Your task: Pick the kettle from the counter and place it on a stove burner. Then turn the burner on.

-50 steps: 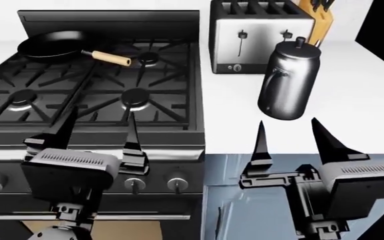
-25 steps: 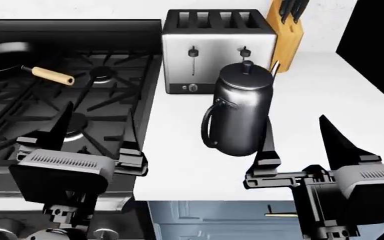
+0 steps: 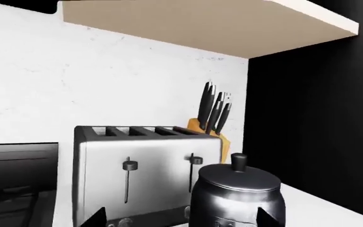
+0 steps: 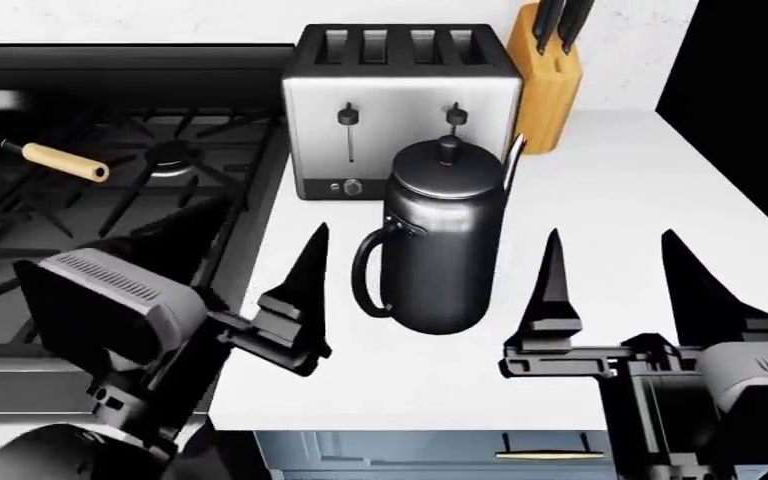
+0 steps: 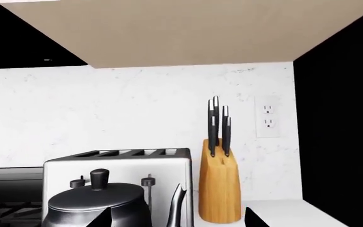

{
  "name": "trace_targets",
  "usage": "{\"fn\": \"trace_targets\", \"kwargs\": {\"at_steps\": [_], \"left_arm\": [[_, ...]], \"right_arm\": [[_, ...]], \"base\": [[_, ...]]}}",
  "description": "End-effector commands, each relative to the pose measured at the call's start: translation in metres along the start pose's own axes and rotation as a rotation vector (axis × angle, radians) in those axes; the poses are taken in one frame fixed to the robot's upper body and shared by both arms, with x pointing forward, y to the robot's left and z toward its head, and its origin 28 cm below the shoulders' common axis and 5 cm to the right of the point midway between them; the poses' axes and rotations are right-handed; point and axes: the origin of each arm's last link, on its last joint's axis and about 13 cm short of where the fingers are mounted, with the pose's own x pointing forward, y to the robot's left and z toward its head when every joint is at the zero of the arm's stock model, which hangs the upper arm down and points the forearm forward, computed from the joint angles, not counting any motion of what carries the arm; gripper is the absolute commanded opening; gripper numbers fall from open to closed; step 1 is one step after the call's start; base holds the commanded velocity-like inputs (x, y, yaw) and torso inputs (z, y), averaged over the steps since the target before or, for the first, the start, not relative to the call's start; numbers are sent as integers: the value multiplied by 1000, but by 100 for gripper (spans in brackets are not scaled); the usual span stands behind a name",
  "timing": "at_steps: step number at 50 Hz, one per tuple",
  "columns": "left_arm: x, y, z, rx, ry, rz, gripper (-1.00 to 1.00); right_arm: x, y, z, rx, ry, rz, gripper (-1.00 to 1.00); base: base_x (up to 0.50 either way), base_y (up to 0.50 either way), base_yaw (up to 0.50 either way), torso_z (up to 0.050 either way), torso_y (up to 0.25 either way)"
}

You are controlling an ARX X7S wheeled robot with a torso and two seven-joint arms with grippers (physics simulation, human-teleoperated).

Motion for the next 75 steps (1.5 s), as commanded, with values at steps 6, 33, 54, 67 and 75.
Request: {"fn": "trace_targets", "kwargs": {"at_steps": [6,33,54,67,75], "left_arm": [[25,-4,12,19,289,-267,100],[52,5,4,91,405,-266,100],[64,11,-13,79,461,-249,100],[62,7,-11,94,424,-286,-100],[60,4,-11,107,399,-309,-100]], "right_arm": [[-4,-5,5,27,-28,-31,100],[-5,-5,6,35,-35,-38,100],[-4,-6,4,40,-33,-40,100],[-4,-6,4,41,-31,-41,100],[-4,-6,4,38,-33,-45,100]], "base": [[0,0,0,0,0],[0,0,0,0,0],[0,0,0,0,0],[0,0,0,0,0],[0,0,0,0,0]]}}
